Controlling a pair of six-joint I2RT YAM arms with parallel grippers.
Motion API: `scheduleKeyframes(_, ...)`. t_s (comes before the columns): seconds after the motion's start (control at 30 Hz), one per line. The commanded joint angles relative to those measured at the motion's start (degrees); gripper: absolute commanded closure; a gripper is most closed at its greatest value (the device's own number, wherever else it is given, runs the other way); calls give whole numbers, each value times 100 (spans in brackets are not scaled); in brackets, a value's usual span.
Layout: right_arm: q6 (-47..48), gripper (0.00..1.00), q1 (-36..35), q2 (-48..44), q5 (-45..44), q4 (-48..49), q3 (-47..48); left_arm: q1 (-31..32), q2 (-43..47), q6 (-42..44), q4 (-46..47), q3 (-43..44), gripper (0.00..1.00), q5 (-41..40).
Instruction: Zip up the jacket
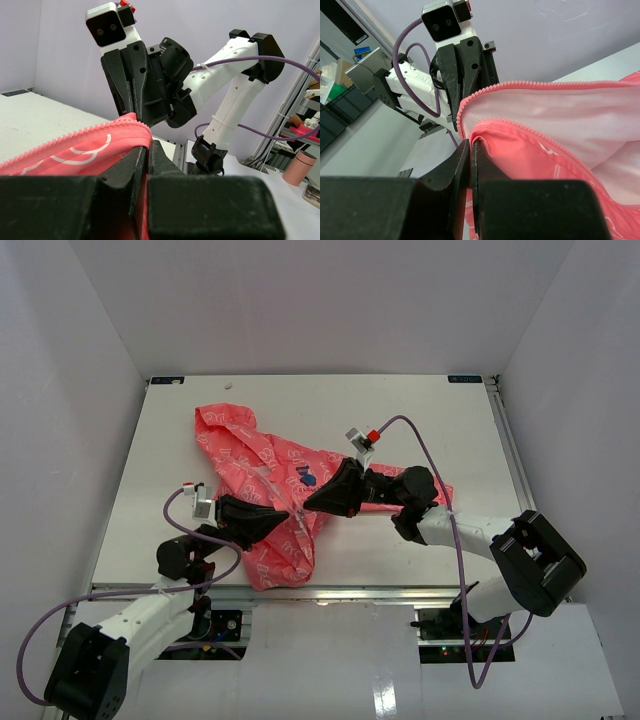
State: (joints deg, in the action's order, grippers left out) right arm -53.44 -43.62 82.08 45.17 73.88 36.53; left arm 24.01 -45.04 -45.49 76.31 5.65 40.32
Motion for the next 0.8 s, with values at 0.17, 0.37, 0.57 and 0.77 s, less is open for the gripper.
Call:
scheduleKeyframes(0.17,-48,92,-24,-101,-39,3427,109,16,-305,-10,1834,133,100,-116)
scheduleKeyframes(0.37,-26,92,-42,-74,-52,3431,109,16,-358,-30,1960,103,100,-149)
scheduleKeyframes(0.57,18,92,-50,-26,-78,3431,66,16,-121,-22,1810,94,100,-147)
scheduleKeyframes(0.77,35,92,-42,9,-105,3431,65,16,151,65,1556,111,100,-164)
